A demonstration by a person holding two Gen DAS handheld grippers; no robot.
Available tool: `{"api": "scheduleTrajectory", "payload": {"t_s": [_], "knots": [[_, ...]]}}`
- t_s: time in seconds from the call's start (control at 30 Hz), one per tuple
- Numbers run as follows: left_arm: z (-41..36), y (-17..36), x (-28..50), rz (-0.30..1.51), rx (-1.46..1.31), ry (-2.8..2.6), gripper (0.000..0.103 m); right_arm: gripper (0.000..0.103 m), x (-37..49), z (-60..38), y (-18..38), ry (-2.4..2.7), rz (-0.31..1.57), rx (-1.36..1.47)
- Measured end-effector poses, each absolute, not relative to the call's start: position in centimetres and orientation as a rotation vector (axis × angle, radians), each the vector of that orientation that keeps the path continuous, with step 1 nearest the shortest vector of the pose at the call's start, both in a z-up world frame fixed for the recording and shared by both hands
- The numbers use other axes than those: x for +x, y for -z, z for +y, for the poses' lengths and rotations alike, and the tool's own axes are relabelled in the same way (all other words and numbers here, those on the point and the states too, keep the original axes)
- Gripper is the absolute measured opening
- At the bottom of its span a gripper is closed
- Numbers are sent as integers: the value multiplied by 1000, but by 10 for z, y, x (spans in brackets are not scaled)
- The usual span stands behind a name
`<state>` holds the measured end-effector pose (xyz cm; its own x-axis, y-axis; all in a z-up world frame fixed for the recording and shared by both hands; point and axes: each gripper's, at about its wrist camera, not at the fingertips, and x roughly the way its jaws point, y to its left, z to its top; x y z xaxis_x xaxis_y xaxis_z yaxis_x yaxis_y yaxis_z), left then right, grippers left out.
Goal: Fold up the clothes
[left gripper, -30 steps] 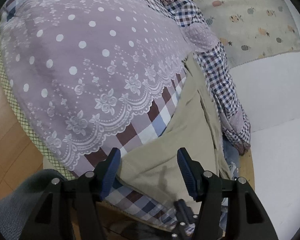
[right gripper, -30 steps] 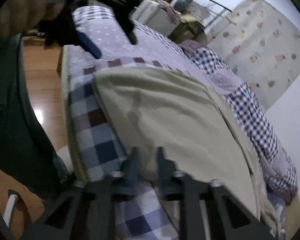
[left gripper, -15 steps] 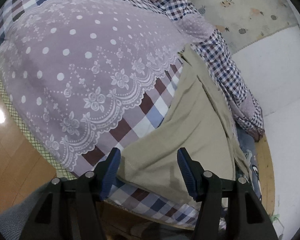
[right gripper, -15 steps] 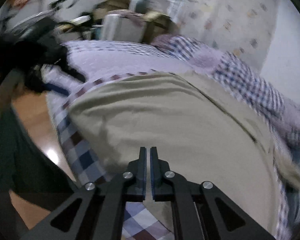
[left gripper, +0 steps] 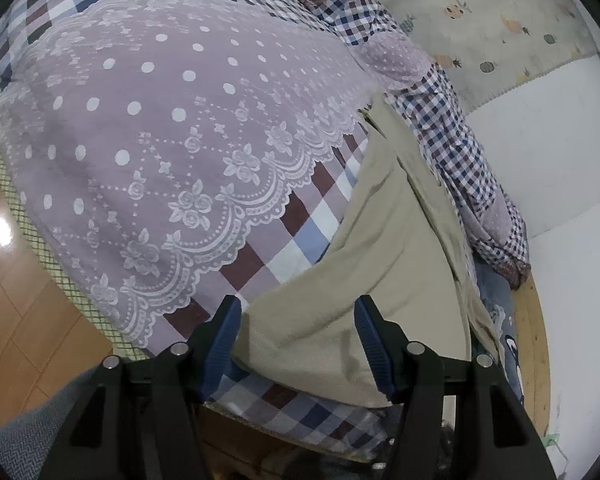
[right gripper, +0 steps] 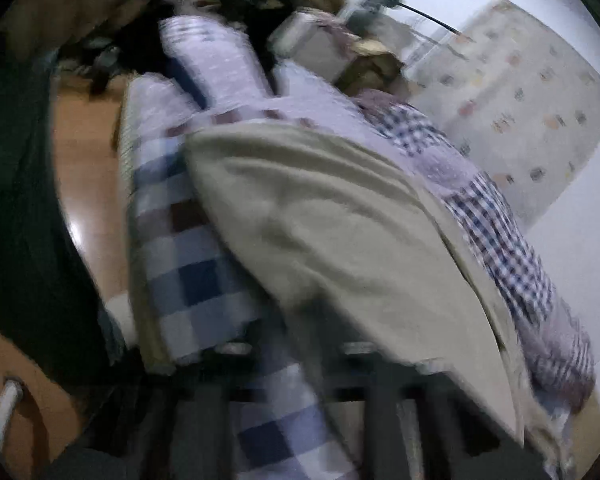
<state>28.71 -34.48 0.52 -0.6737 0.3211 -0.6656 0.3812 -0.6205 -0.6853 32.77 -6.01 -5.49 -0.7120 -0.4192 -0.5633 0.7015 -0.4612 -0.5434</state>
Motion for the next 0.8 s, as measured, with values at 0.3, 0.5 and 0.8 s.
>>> {"api": "scheduleTrajectory", "payload": {"t_s": [0.3,0.5,0.8], "knots": [[-335,-13,292,1287,1258,2572,63,0,290,-16,8,2254,593,666],[-281,-30,295,927,1397,2800,63,0,276,-7,-3,2274,458,722],[-245,-11,283,467,1592,2685,63,0,273,-1,-17,2293,399,705]]}}
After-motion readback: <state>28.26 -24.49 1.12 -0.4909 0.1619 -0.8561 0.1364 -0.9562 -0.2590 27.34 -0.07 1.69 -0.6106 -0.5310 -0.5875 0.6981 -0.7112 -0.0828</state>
